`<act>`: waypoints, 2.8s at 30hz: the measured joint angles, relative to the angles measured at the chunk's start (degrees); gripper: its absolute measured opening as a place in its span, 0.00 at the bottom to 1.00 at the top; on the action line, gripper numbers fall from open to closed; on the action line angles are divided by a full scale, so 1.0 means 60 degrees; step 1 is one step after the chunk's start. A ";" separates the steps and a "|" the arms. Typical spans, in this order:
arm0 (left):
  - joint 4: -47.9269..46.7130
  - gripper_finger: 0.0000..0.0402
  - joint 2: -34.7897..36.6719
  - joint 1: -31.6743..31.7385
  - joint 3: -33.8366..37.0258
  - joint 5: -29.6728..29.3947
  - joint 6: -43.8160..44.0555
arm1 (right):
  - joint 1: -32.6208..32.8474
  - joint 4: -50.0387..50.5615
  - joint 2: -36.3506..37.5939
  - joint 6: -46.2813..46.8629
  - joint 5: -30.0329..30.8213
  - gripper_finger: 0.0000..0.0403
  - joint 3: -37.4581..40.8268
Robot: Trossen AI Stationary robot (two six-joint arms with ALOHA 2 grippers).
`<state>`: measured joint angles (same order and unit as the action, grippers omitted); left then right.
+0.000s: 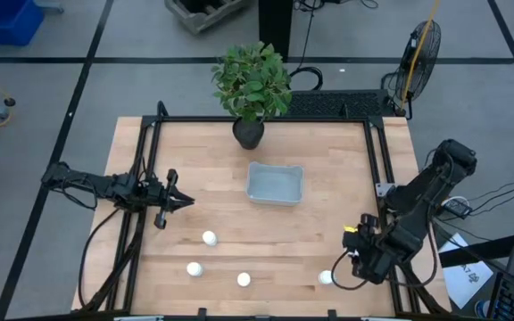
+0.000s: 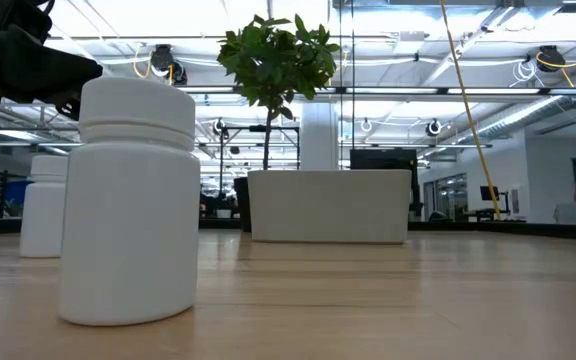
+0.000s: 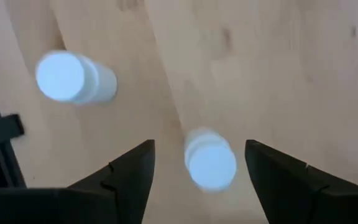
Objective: Pick and place pill bottles into a basket
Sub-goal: Put the white medicine bottle into the gray bin
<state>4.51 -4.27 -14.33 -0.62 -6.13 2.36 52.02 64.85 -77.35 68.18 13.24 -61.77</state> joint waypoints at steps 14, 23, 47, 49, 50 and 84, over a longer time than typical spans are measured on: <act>0.0000 0.09 0.0000 0.0001 0.0000 0.0004 0.0000 | 0.0347 -0.0860 -0.0100 0.0441 0.0281 0.61 0.0988; 0.0000 0.09 0.0000 0.0001 0.0000 0.0004 -0.0002 | 0.0351 -0.1386 -0.0100 0.0470 0.0024 0.61 0.1510; -0.0003 0.09 0.0000 0.0001 0.0000 0.0004 0.0002 | 0.0345 -0.1836 -0.0092 0.0238 0.0107 0.37 0.2031; 0.0000 0.09 0.0000 -0.0002 0.0000 0.0004 -0.0001 | 0.0231 -0.1867 -0.0097 0.0029 0.0320 0.37 0.2031; -0.0001 0.09 0.0000 0.0001 0.0000 0.0004 -0.0002 | 0.0111 -0.1867 -0.0097 -0.0072 0.0339 0.37 0.2031; -0.0001 0.09 0.0003 0.0001 0.0000 0.0004 -0.0001 | -0.6759 -0.7411 0.1962 -1.0522 0.1529 0.37 0.2031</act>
<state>4.51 -4.26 -14.33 -0.62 -6.11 2.35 11.47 20.38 -65.58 5.05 22.42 -49.58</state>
